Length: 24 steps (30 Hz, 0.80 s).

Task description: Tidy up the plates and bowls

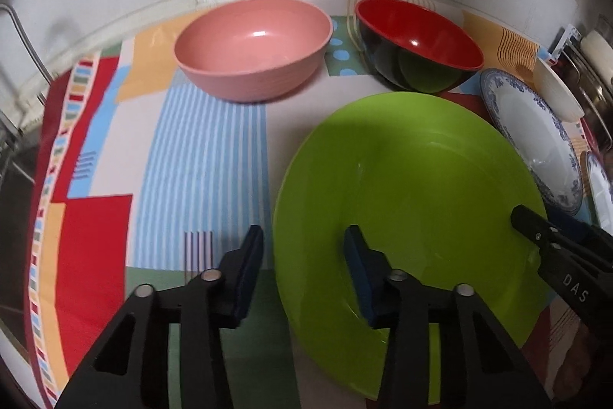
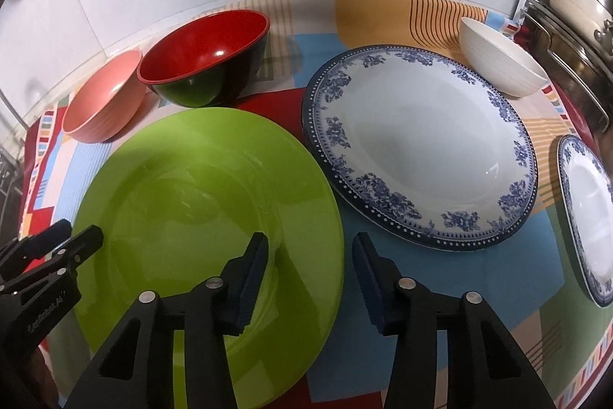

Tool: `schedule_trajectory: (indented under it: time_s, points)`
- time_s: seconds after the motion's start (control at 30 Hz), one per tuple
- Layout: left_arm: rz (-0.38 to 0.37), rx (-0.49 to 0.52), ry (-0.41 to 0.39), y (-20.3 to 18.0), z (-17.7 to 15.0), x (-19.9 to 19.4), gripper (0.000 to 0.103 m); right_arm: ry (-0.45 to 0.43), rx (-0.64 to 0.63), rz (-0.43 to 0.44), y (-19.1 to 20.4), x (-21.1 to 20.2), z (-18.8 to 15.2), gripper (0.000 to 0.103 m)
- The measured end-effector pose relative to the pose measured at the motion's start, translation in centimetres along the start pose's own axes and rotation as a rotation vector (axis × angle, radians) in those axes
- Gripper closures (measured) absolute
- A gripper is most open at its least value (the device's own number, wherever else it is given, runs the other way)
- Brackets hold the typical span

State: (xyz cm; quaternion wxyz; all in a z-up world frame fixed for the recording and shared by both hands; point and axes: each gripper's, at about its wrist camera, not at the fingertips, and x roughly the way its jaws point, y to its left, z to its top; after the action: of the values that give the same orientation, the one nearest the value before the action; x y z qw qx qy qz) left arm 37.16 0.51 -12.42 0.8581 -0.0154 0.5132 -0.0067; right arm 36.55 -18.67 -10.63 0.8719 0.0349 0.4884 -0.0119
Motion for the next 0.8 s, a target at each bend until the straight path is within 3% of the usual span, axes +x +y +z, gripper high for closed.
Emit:
schedule_trajectory:
  time_s: [0.47,0.8]
  points:
    - [-0.02,0.0,-0.006,0.0,-0.3,-0.2,0.066,0.0,-0.017,-0.001,0.2,0.0,-0.2,0.064]
    - [-0.019,-0.042,-0.057,2.1,-1.8,-3.6,0.066,-0.032,-0.036,-0.011,1.7,-2.8,-1.1,0.064]
